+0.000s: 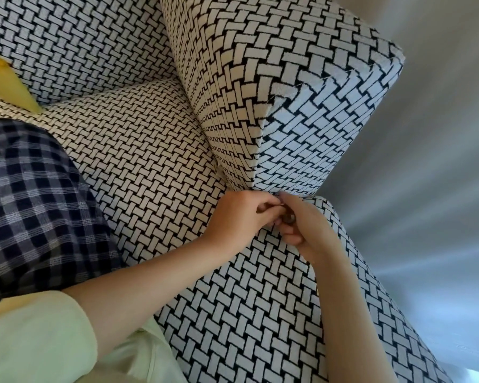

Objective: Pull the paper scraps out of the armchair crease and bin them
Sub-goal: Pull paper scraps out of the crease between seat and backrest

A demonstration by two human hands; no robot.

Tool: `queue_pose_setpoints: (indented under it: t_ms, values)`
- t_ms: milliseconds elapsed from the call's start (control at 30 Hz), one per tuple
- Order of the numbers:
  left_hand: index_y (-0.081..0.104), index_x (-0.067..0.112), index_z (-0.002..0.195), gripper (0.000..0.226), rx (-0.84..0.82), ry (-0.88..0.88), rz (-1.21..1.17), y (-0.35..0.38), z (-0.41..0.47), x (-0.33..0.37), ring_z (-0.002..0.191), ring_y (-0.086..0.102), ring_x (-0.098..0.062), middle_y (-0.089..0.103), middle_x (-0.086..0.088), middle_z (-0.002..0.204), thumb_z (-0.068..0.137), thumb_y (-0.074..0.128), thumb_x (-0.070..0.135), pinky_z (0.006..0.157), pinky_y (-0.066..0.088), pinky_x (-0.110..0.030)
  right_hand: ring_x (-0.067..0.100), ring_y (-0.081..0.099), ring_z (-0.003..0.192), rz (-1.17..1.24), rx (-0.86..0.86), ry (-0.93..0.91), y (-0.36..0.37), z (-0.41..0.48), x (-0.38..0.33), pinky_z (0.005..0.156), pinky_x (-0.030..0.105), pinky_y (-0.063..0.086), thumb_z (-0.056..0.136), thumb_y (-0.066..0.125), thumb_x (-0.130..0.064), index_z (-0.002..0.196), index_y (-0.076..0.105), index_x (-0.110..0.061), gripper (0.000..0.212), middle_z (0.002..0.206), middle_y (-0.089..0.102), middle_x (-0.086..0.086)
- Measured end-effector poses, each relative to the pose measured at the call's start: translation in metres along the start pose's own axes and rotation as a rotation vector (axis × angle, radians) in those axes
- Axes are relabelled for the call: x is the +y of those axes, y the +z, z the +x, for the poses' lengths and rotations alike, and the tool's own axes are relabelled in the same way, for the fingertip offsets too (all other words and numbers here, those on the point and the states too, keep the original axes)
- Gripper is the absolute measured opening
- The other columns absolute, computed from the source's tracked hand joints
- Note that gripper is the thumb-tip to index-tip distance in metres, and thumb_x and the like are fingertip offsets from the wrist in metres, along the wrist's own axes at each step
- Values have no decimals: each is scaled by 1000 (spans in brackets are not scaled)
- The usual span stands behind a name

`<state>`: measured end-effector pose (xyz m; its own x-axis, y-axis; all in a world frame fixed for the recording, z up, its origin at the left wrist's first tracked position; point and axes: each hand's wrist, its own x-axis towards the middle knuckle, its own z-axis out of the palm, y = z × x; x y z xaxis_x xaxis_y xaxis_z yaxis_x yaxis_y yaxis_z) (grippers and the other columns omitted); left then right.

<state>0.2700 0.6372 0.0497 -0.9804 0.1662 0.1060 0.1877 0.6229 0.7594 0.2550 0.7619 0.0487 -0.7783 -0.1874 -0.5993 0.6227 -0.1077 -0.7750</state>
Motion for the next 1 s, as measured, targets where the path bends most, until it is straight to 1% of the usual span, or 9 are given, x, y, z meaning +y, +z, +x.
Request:
queue_pose_setpoints:
  t_ms: [67, 133, 233, 367, 467, 533, 633, 767, 1000]
  values:
    - [71, 19, 103, 24, -59, 18, 84, -3, 3, 1, 65, 65, -2, 73, 3, 80, 82, 68, 30, 67, 53, -18, 4, 35, 35, 96, -72, 1, -5, 2, 1, 28, 12, 25, 99, 39, -19, 82, 56, -2, 30, 59, 50, 4]
    - [68, 19, 110, 28, -89, 59, 111, -6, 2, 3, 53, 56, 7, 71, 4, 81, 83, 66, 28, 54, 45, -5, 3, 39, 38, 157, -115, -10, -11, 4, 0, 30, 11, 29, 99, 37, -11, 85, 56, 0, 27, 65, 49, 6]
    - [62, 14, 115, 29, -129, 117, 181, -9, -4, -5, 41, 47, 4, 63, 8, 74, 89, 59, 26, 45, 44, -10, 2, 44, 41, 253, -85, -71, -22, 5, -3, 34, 11, 35, 96, 34, 3, 89, 59, 1, 26, 66, 48, 6]
    - [56, 5, 116, 25, -297, 173, 713, 5, -4, -18, 41, 47, -11, 60, -1, 62, 93, 49, 5, 33, 32, -16, 4, 49, 43, 403, 93, -128, -38, 9, -6, 41, 11, 42, 93, 33, 11, 88, 61, -5, 32, 58, 54, 0]
    - [71, 7, 91, 26, -242, 264, 965, 16, 4, -2, 34, 54, -17, 56, -1, 46, 70, 62, -5, 32, 29, -16, 6, 33, 35, 25, 268, -153, -33, 15, -3, 34, 15, 26, 86, 35, 10, 82, 61, -14, 36, 51, 46, -5]
    - [65, 8, 108, 30, -298, 197, 1026, 21, 16, 9, 72, 68, -24, 69, -9, 81, 82, 55, -2, 49, 43, -26, 11, 36, 42, -443, 421, -241, -24, 13, 1, 41, 21, 28, 88, 37, -1, 81, 62, -18, 31, 53, 47, -7]
    - [54, 2, 123, 35, -487, 80, 1029, 27, 32, 17, 112, 57, -31, 58, -13, 120, 93, 39, -7, 80, 49, -36, 16, 44, 66, -857, 492, -366, -15, 9, 8, 55, 26, 31, 92, 41, -15, 99, 66, -15, 27, 74, 54, 0]
    - [51, 2, 122, 32, -460, 141, 1076, 26, 30, 12, 110, 58, -32, 60, -13, 117, 95, 36, -5, 81, 50, -37, 22, 58, 85, -1039, 496, -385, -10, 8, 11, 63, 23, 37, 89, 46, -15, 112, 65, -19, 29, 100, 67, 6]
    - [51, 3, 117, 25, -326, 153, 939, 21, 19, -3, 95, 66, -31, 66, -14, 101, 96, 36, 2, 73, 53, -37, 21, 57, 77, -1140, 441, -404, -12, 10, 13, 54, 23, 37, 88, 48, -21, 108, 67, -26, 28, 83, 64, 1]
